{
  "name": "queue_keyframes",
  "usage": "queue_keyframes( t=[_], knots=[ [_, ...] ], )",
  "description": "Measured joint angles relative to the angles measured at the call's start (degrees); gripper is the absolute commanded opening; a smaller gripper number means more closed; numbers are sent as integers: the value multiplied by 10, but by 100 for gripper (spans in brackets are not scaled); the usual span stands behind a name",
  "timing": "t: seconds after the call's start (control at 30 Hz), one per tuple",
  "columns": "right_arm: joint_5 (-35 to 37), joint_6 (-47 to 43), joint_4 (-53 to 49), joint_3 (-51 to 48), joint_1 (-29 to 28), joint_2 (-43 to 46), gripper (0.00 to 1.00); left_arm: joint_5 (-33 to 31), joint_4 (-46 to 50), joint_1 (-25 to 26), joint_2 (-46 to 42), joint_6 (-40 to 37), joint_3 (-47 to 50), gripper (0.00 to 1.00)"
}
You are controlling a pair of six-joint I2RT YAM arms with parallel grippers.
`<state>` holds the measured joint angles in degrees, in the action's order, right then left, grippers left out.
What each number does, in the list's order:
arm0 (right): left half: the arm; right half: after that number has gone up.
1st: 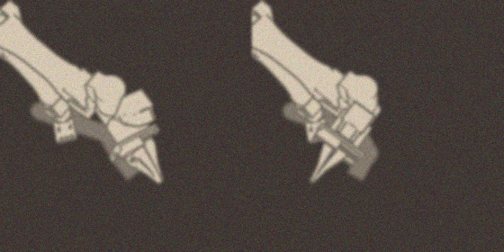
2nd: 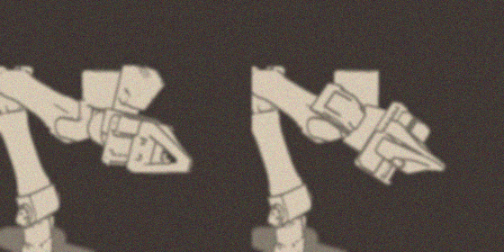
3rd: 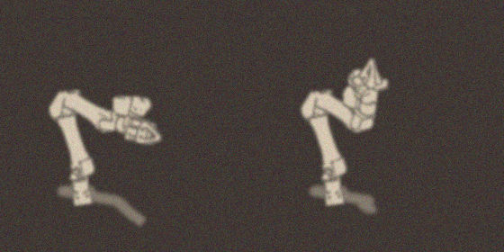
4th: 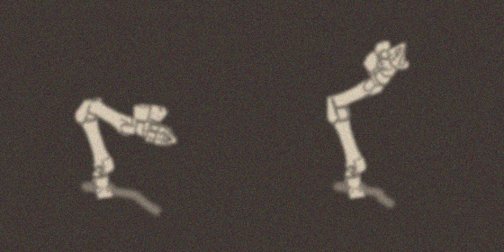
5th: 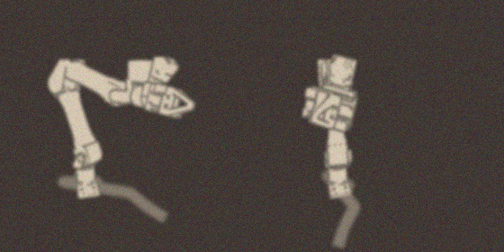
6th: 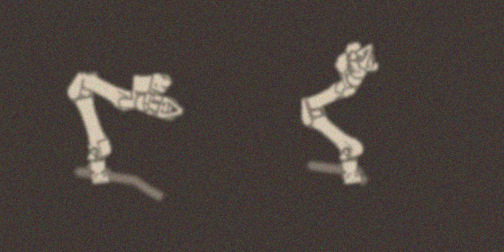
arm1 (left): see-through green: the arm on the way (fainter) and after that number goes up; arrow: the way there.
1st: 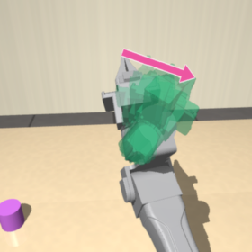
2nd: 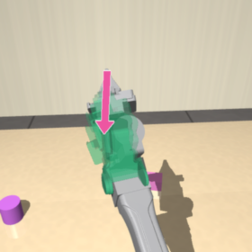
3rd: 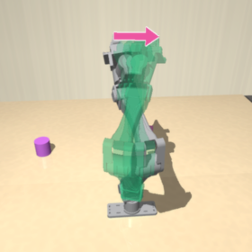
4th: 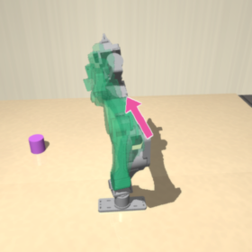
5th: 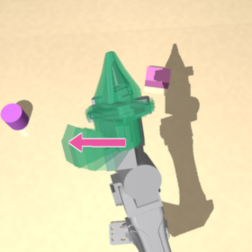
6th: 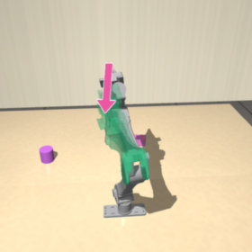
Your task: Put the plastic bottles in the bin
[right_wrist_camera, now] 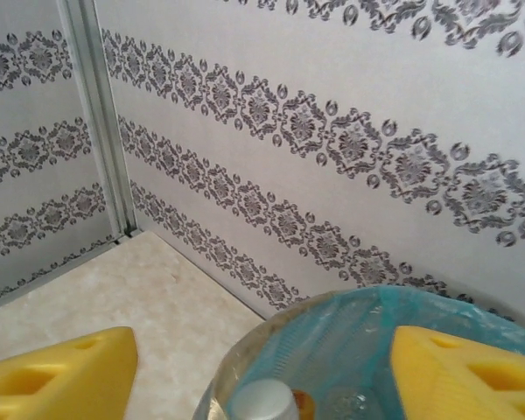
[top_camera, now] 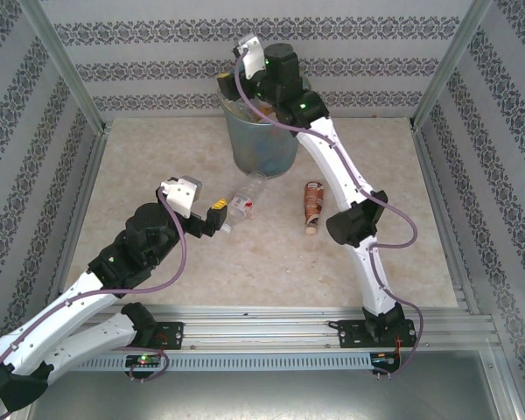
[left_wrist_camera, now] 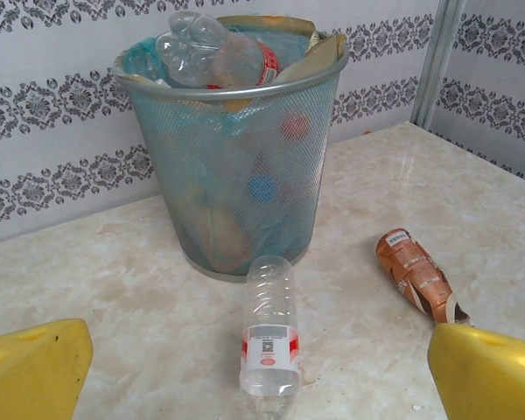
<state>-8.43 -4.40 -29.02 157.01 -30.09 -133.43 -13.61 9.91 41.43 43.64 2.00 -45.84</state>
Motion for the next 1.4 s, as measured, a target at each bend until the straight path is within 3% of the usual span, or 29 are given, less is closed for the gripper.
queue_keyframes(
  t=[0.17, 0.33, 0.53, 0.63, 0.77, 0.93, 1.07, 1.2, 1.4],
  knots=[
    [13, 27, -17, -66, 11, 28, 52, 0, 0, 0, -2, 0, 4, 99],
    [21, 35, -9, -151, 14, 35, 49, 0, 0, -2, -10, 5, 12, 99],
    [34, 31, -15, -144, 14, 34, 50, 0, 2, -2, -12, 11, 12, 99],
    [35, 31, -28, -129, 15, 30, 55, 0, 3, -2, -13, 13, 12, 99],
    [42, 32, -60, -89, 15, 19, 72, 0, 6, -2, -11, 14, 12, 99],
    [38, 51, -75, -39, 14, 26, 80, 0, 40, -2, 29, 13, -26, 99],
    [35, 61, -76, -42, 13, 75, 81, 3, 74, -8, 88, 22, -72, 99],
    [34, 67, -63, -141, 9, 185, 80, 38, 111, -36, 156, 50, -100, 99],
    [50, 88, 24, -449, 3, 410, 80, 119, 170, -77, 313, 86, -146, 96]
  ],
)
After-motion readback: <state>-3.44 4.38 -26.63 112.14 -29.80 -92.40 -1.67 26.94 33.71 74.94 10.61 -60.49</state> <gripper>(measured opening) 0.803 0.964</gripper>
